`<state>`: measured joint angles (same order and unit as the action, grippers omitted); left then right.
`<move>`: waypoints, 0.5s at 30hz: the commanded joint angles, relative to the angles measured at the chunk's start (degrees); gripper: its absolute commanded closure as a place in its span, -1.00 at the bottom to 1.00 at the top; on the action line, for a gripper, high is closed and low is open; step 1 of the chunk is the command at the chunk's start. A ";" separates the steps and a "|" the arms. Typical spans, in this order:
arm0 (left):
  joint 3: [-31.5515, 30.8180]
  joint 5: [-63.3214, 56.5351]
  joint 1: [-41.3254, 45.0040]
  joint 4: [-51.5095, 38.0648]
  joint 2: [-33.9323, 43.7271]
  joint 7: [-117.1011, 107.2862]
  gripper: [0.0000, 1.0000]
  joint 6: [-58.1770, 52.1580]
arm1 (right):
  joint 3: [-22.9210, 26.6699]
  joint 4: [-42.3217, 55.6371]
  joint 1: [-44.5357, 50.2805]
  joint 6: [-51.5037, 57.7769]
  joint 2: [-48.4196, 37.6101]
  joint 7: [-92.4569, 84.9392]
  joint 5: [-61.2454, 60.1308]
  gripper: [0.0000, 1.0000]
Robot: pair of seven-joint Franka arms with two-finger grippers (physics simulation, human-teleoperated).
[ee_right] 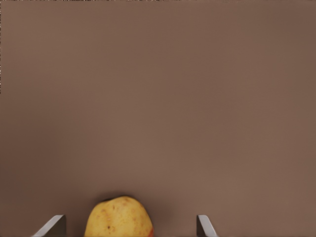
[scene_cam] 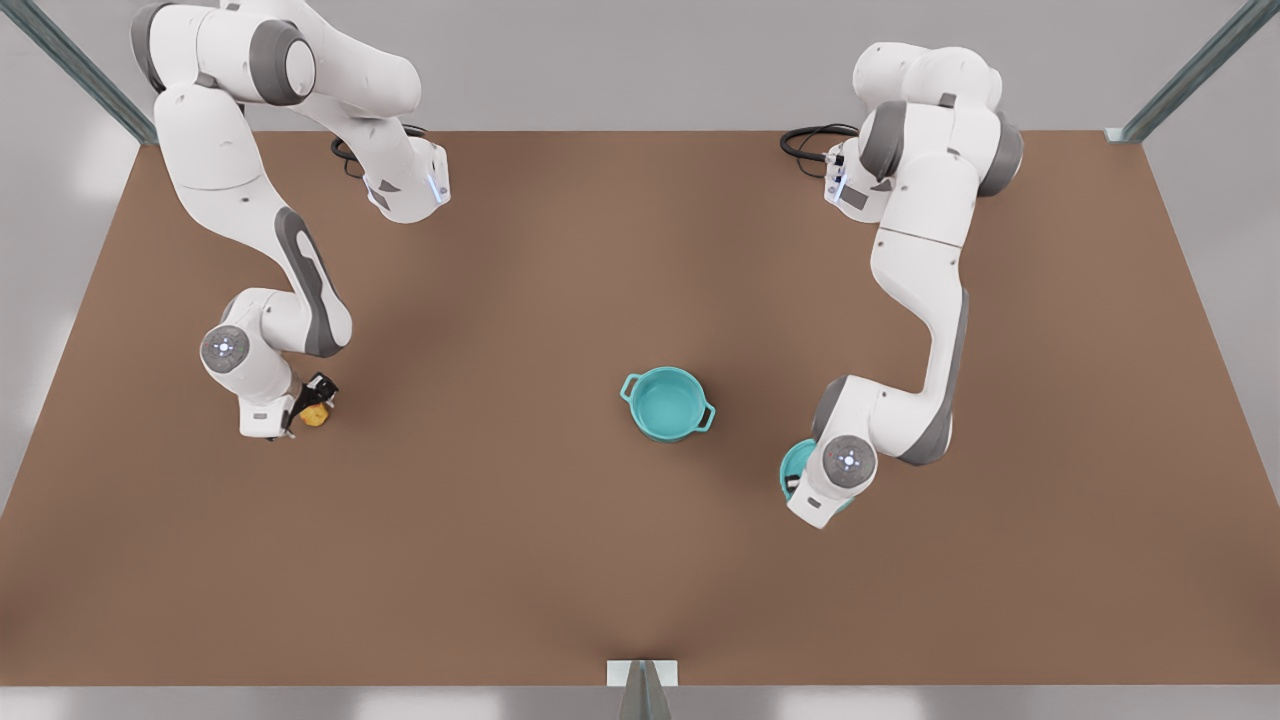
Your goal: Open the pot lid and put the potato into the pot
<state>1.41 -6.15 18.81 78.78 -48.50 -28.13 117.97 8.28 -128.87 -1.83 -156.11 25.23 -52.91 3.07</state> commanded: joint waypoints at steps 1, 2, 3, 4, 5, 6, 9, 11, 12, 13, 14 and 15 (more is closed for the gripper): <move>0.08 -0.18 -0.09 -0.12 -0.02 20.65 -1.00 -0.54 | -0.02 0.11 0.16 -0.78 0.09 -4.39 -0.17 -0.98; 0.00 -0.18 -0.18 -0.12 0.07 20.75 -1.00 -0.54 | -0.10 0.11 0.16 -0.86 0.44 -4.31 -0.17 -0.97; 0.08 -0.18 -0.35 -0.55 0.24 20.92 -1.00 -0.72 | -0.10 0.02 0.16 -1.92 1.05 -4.31 -0.17 -0.97; 0.26 0.70 -0.97 -0.91 0.86 20.83 -1.00 -0.98 | -0.10 0.02 0.07 -2.01 1.32 -4.22 -0.17 -0.97; -0.53 1.40 -4.30 -1.96 1.82 22.67 -1.00 -4.23 | -0.10 0.02 0.16 -2.01 1.32 -4.31 -0.17 -0.97; -0.36 7.46 -9.13 -8.90 2.61 32.85 -1.00 -13.62 | -0.10 0.02 0.07 -2.01 1.32 -4.39 -0.17 -0.92; 0.79 9.05 -13.89 12.28 34.52 32.43 -1.00 -10.39 | -0.10 -0.85 -0.19 -1.92 0.88 -4.57 -0.17 -0.90; 0.00 9.05 -11.69 9.02 33.73 28.66 -1.00 -16.63 | -0.10 -1.73 -0.19 -1.92 0.00 -4.57 -0.17 -0.90; -0.35 8.70 -11.52 8.76 34.08 29.01 -1.00 -17.77 | -0.10 -1.91 -0.19 -1.83 -0.09 -4.57 -0.17 -0.90; -0.36 8.79 -11.43 8.76 34.17 29.01 -1.00 -17.86 | -0.10 -2.09 -0.19 -1.83 -0.09 -4.66 -0.17 -0.80; -1.41 8.70 -11.43 8.58 34.61 28.66 -1.00 -18.03 | -0.10 -2.09 -0.19 -1.83 -0.09 -4.66 -0.17 -0.66; -1.50 8.79 -11.43 8.58 34.70 29.09 -1.00 -18.21 | -0.10 -2.09 -0.19 -1.83 -0.09 -4.75 -0.17 -0.61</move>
<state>0.20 2.26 7.44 87.06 -14.41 -11.78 103.72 8.17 -130.93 -2.02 -157.88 25.20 -55.37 2.95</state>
